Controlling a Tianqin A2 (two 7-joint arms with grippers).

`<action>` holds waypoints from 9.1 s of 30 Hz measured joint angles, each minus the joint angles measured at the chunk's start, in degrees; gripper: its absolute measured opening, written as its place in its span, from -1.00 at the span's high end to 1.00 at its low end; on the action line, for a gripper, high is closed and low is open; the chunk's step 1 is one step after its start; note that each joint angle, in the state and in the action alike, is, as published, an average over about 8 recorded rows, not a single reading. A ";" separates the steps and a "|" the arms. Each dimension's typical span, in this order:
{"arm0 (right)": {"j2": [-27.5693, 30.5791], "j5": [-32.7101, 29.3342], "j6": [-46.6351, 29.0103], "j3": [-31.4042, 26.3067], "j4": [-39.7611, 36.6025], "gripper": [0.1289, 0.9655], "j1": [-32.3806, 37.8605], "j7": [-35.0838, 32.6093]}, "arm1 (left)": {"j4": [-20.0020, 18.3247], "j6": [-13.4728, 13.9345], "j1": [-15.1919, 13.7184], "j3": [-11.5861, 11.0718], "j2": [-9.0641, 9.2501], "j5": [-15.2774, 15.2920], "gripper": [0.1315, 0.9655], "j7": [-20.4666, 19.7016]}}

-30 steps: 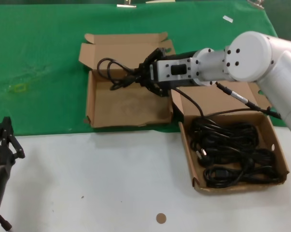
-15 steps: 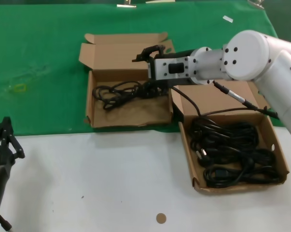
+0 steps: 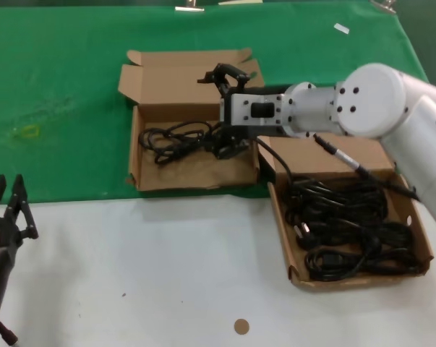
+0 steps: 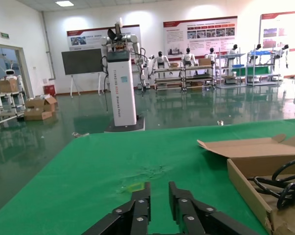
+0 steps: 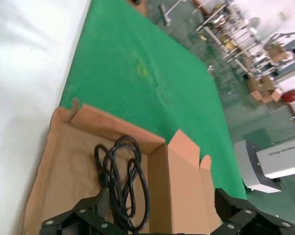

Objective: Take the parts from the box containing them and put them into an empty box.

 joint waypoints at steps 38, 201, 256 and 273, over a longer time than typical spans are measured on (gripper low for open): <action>0.98 19.33 21.92 16.45 20.19 -1.00 -31.10 4.95 | 0.00 0.00 0.00 0.00 0.00 -0.01 -0.56 0.02; 1.79 35.27 40.00 30.02 36.84 -1.00 -56.73 9.02 | 0.00 0.00 0.00 0.00 0.00 -0.02 -1.00 0.02; 1.79 35.27 40.00 30.02 36.84 -1.00 -56.73 9.02 | 0.00 0.00 0.00 0.00 0.00 -0.02 -1.00 0.02; 1.79 35.27 40.00 30.02 36.84 -1.00 -56.73 9.02 | 0.00 0.00 0.00 0.00 0.00 -0.02 -1.00 0.02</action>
